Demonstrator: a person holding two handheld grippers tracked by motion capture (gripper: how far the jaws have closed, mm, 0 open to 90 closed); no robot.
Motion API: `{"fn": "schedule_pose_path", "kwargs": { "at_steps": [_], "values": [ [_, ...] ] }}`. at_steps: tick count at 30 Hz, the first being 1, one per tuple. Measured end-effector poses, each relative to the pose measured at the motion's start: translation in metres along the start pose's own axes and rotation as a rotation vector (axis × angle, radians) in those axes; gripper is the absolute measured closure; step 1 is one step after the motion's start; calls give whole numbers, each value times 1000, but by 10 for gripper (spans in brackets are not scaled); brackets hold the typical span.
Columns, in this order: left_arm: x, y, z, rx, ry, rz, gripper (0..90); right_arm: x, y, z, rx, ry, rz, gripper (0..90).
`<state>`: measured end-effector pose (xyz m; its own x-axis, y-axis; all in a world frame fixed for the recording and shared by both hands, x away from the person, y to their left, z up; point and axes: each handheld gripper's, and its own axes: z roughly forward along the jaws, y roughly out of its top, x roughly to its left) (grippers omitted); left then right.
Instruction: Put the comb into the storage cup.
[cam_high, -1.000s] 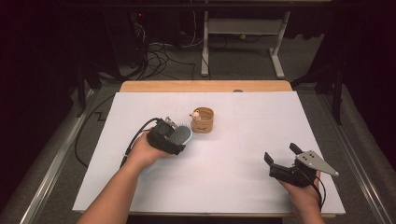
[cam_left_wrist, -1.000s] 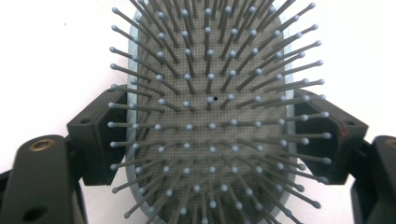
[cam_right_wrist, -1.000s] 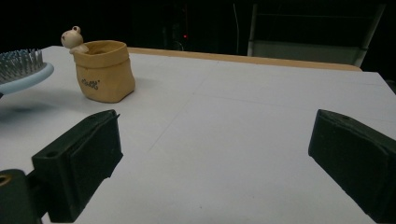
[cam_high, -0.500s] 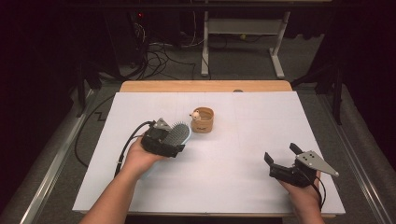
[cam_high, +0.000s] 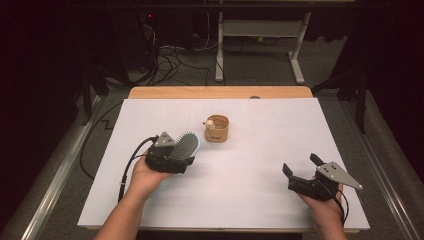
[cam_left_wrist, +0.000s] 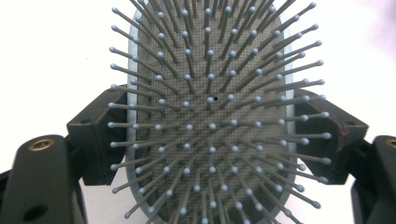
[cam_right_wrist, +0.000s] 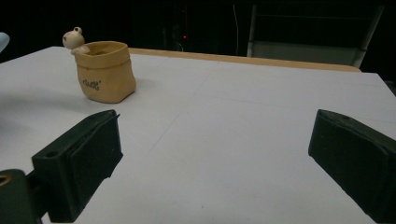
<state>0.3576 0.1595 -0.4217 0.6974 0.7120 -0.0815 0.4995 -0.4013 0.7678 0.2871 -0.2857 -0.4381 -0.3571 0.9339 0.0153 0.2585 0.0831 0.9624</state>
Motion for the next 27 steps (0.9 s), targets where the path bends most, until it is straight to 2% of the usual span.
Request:
{"fn": "schedule_pose_path", "kwargs": {
  "at_steps": [6,14,18,23,27],
  "values": [
    [-2,-5,-7,-93,-10,-31,202,1,0,-1,-1,-3,-2,35],
    [-3,-6,-17,-164,11,-22,202,2,1,0,-1,-1,-4,35],
    [-4,-9,-22,-215,7,-29,202,3,1,-1,-1,-3,-6,34],
    [-7,-12,-28,-282,21,-35,202,4,1,-1,-1,-4,-4,34],
    [-9,-12,-29,-304,22,-38,202,3,1,-1,-1,-2,-3,34]
  ]
}}
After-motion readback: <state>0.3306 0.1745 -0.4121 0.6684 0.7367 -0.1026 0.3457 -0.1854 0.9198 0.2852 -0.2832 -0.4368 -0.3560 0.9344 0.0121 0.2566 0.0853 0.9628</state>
